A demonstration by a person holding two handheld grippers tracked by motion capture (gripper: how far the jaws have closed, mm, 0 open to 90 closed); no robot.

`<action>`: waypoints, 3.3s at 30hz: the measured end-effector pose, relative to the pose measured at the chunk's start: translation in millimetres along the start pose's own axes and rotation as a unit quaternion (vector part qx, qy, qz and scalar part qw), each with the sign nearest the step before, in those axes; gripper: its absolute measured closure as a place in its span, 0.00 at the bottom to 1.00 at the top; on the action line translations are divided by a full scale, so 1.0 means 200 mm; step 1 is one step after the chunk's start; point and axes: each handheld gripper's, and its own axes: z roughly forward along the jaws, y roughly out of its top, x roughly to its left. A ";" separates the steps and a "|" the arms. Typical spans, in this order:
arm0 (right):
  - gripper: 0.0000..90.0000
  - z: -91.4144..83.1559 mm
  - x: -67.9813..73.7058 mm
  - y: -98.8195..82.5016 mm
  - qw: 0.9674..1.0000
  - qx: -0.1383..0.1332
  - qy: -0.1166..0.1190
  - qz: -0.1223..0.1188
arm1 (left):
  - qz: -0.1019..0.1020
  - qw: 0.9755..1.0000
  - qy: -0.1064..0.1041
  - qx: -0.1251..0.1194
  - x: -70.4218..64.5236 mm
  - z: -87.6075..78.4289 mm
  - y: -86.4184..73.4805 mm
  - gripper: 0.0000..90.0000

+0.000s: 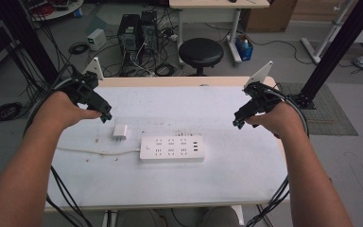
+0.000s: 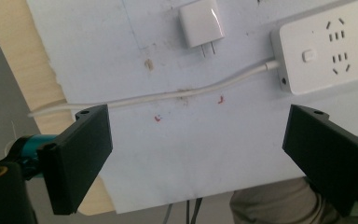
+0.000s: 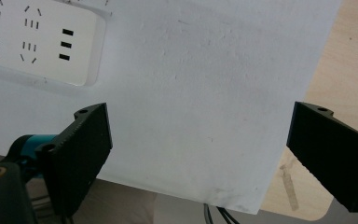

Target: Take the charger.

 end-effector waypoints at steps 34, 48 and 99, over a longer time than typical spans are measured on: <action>0.07 0.02 0.07 -0.04 0.999 -0.014 -0.006 -0.032 | -0.124 0.992 0.015 0.025 -0.11 0.74 0.22 0.11; 0.07 0.04 0.10 -0.05 0.999 -0.015 -0.007 -0.051 | -0.144 0.989 0.014 0.016 -0.10 0.92 0.24 0.14; 0.07 0.04 0.07 -0.05 1.000 -0.009 0.018 -0.017 | -0.063 0.997 -0.007 -0.034 -0.16 0.10 0.11 0.47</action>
